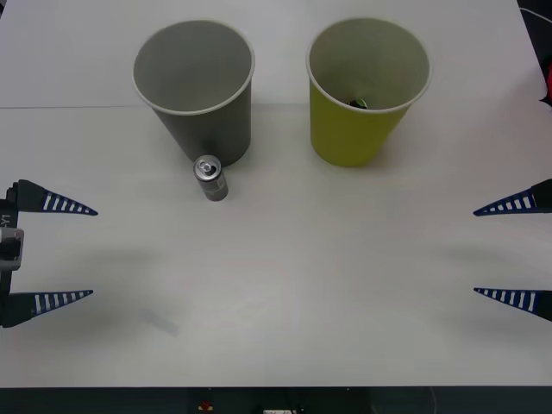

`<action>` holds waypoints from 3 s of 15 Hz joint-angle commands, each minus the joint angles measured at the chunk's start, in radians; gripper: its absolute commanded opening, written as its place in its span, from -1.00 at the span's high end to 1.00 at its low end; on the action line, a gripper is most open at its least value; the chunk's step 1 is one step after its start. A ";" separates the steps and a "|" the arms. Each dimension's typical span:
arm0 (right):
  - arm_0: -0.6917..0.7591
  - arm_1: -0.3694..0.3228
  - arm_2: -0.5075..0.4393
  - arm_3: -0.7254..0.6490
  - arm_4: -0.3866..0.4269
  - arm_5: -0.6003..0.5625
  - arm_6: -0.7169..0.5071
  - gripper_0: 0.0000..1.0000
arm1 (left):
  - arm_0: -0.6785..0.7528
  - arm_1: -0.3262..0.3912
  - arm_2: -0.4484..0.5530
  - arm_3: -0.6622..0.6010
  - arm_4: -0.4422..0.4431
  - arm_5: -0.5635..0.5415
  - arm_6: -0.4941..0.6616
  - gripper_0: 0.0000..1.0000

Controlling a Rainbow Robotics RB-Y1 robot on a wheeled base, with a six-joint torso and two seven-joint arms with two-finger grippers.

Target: Put the can into the green bin and the plastic bottle into the gray bin

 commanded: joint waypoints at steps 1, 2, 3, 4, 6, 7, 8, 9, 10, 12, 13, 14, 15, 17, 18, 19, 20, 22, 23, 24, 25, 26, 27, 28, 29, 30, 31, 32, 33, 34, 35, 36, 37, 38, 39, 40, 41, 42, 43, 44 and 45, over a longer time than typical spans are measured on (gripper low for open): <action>0.000 0.000 0.000 0.000 0.000 0.000 0.000 -1.00 | 0.004 -0.007 0.001 0.001 -0.001 0.004 0.000 -1.00; 0.000 0.000 0.000 0.000 0.000 0.000 0.000 -1.00 | 0.002 -0.007 0.007 -0.002 -0.001 0.005 0.000 -1.00; 0.000 0.000 0.000 0.000 0.000 0.000 0.000 -1.00 | 0.007 -0.009 0.020 -0.018 -0.019 0.007 0.003 -1.00; 0.000 0.000 0.000 0.000 0.000 0.000 0.000 -1.00 | 0.007 -0.007 0.027 -0.028 -0.022 0.010 0.009 -1.00; 0.000 0.000 0.000 0.000 0.000 0.000 0.000 -1.00 | 0.007 -0.009 0.027 -0.028 -0.015 0.025 0.024 -1.00; 0.000 0.000 0.000 0.000 0.000 0.000 0.000 -1.00 | 0.007 -0.009 0.027 -0.032 -0.015 0.041 0.038 -1.00; 0.000 0.000 0.000 0.000 0.000 0.000 0.000 -1.00 | 0.008 -0.009 0.025 -0.033 -0.015 0.045 0.061 -1.00; 0.000 0.000 0.000 0.000 0.000 0.000 0.000 -1.00 | 0.007 -0.009 0.014 -0.036 -0.015 0.053 0.123 -1.00; 0.000 0.000 0.000 0.000 0.000 0.000 0.000 -1.00 | 0.011 -0.007 0.007 -0.044 -0.015 0.067 0.166 -1.00; 0.000 0.000 0.000 0.000 0.000 0.000 0.000 -1.00 | 0.050 -0.004 0.004 -0.076 -0.012 0.134 0.261 -1.00; 0.000 0.000 0.000 0.000 0.000 0.000 0.000 -1.00 | 0.088 0.019 -0.023 -0.108 -0.001 0.217 0.328 -1.00; 0.000 0.000 0.000 0.000 0.000 0.000 0.000 -1.00 | 0.128 0.042 -0.049 -0.133 0.020 0.306 0.373 -1.00; 0.000 0.000 0.000 0.000 0.000 0.000 0.000 -1.00 | 0.169 0.076 -0.082 -0.163 0.045 0.418 0.406 -1.00; 0.000 0.000 0.000 0.000 0.000 0.000 0.000 -1.00 | 0.234 0.130 -0.136 -0.209 0.080 0.605 0.460 -1.00; 0.000 0.000 0.000 0.000 0.000 0.000 0.000 -1.00 | 0.251 0.142 -0.161 -0.225 0.086 0.671 0.486 -1.00; 0.000 0.000 0.000 0.000 0.000 0.000 0.000 -1.00 | 0.260 0.153 -0.199 -0.236 0.106 0.742 0.515 -1.00; 0.000 0.000 0.000 0.000 0.000 0.000 0.000 -1.00 | 0.258 0.159 -0.233 -0.240 0.123 0.792 0.520 -1.00; 0.000 0.000 0.000 0.000 0.000 0.000 0.000 -1.00 | 0.260 0.188 -0.326 -0.255 0.174 0.943 0.520 -1.00; 0.000 0.000 0.000 0.000 0.000 0.000 0.000 -1.00 | 0.258 0.208 -0.375 -0.271 0.178 1.033 0.520 -1.00; 0.000 0.000 0.000 0.000 0.000 0.000 0.000 -1.00 | 0.258 0.223 -0.408 -0.280 0.185 1.093 0.521 -1.00; 0.000 0.000 0.000 0.000 0.000 0.000 0.000 -1.00 | 0.252 0.240 -0.463 -0.292 0.186 1.181 0.524 -1.00; 0.000 0.000 0.000 0.000 0.000 0.000 0.000 -1.00 | 0.240 0.246 -0.516 -0.298 0.183 1.251 0.524 -1.00; 0.000 0.000 0.000 0.000 0.000 0.000 0.000 -1.00 | 0.214 0.252 -0.587 -0.303 0.168 1.337 0.529 -1.00; 0.000 0.000 0.000 0.000 0.000 0.000 0.000 -1.00 | 0.188 0.255 -0.650 -0.303 0.143 1.411 0.537 -1.00; 0.000 0.000 0.000 0.000 0.000 0.000 0.000 -1.00 | 0.151 0.258 -0.733 -0.303 0.112 1.501 0.549 -1.00; 0.000 0.000 0.000 0.000 0.000 0.000 0.000 -1.00 | 0.112 0.261 -0.809 -0.303 0.103 1.572 0.558 -1.00; 0.000 0.000 0.000 0.000 0.000 0.000 0.000 -1.00 | 0.060 0.261 -0.909 -0.302 0.080 1.662 0.572 -1.00; 0.000 0.000 0.000 0.000 0.000 0.000 0.000 -1.00 | 0.013 0.260 -0.987 -0.295 0.065 1.722 0.584 -1.00; 0.000 0.000 0.000 0.000 0.000 0.000 0.000 -1.00 | -0.027 0.255 -1.050 -0.288 0.054 1.768 0.612 -1.00; 0.000 0.000 0.000 0.000 0.000 0.000 0.000 -1.00 | -0.082 0.237 -1.135 -0.249 -0.012 1.817 0.689 -1.00; 0.000 0.000 0.000 0.000 0.000 0.000 0.000 -1.00 | -0.119 0.215 -1.181 -0.206 -0.062 1.845 0.753 -1.00; 0.000 0.000 0.000 0.000 0.000 0.000 0.000 -1.00 | -0.150 0.194 -1.216 -0.159 -0.110 1.868 0.807 -1.00; 0.000 0.000 0.000 0.000 0.000 0.000 0.000 -1.00 | -0.188 0.165 -1.253 -0.107 -0.151 1.892 0.859 -1.00; 0.000 0.000 0.000 0.000 0.000 0.000 0.000 -1.00 | -0.214 0.140 -1.282 -0.062 -0.177 1.914 0.891 -1.00; 0.000 0.000 0.000 0.000 0.000 0.000 0.000 -1.00 | -0.246 0.116 -1.314 -0.022 -0.196 1.935 0.914 -1.00; 0.000 0.000 0.000 0.000 0.000 0.000 0.000 -1.00 | -0.289 0.077 -1.352 0.028 -0.208 1.957 0.925 -1.00; 0.000 0.000 0.000 0.000 0.000 0.000 0.000 -1.00 | -0.323 0.053 -1.379 0.059 -0.210 1.966 0.926 -1.00; 0.000 0.000 0.000 0.000 0.000 0.000 0.000 -1.00 | -0.352 0.027 -1.398 0.088 -0.210 1.969 0.926 -1.00; 0.000 0.000 0.000 0.000 0.000 0.000 0.000 -1.00 | -0.391 -0.001 -1.425 0.120 -0.210 1.971 0.929 -1.00; 0.000 0.000 0.000 0.000 0.000 0.000 0.000 -1.00 | -0.420 -0.024 -1.445 0.145 -0.200 1.971 0.931 -1.00; 0.000 0.000 0.000 0.000 0.000 0.000 0.000 -1.00 | -0.446 -0.044 -1.458 0.165 -0.191 1.971 0.929 -1.00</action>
